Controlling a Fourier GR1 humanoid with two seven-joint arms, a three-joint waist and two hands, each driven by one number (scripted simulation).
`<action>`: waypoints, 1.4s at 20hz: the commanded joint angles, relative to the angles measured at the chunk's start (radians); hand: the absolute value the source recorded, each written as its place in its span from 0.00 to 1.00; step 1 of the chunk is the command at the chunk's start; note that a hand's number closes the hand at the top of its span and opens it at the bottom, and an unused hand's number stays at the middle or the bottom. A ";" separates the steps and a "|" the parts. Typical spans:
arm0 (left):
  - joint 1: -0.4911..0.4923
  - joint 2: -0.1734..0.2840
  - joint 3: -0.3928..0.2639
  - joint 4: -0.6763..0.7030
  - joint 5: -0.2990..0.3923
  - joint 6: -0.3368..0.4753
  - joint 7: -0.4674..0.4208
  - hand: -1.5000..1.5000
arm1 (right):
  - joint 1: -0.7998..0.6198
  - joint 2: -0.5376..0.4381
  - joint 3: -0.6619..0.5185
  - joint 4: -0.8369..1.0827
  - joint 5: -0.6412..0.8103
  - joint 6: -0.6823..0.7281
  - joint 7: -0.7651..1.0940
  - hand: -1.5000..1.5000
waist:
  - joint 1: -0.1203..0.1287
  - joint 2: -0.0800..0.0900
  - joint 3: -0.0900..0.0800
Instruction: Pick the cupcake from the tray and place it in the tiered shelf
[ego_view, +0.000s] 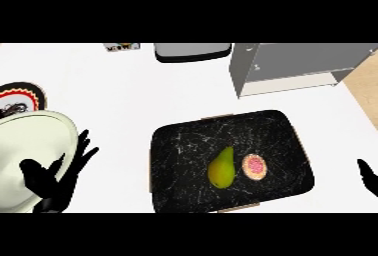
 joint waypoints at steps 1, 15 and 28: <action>0.022 0.023 0.022 0.065 0.038 -0.029 0.068 0.50 | 0.248 0.041 0.016 -0.224 0.050 -0.072 -0.011 0.00 | 0.028 0.007 -0.005; -0.123 0.023 0.001 0.133 0.027 -0.069 0.116 0.50 | 0.620 -0.189 0.124 -1.019 0.277 -0.032 0.622 0.00 | 0.124 0.030 -0.006; -0.195 0.020 -0.001 0.153 0.032 -0.113 0.133 0.50 | 0.266 -0.426 0.136 -0.900 0.393 -0.114 1.272 0.00 | 0.188 0.037 -0.005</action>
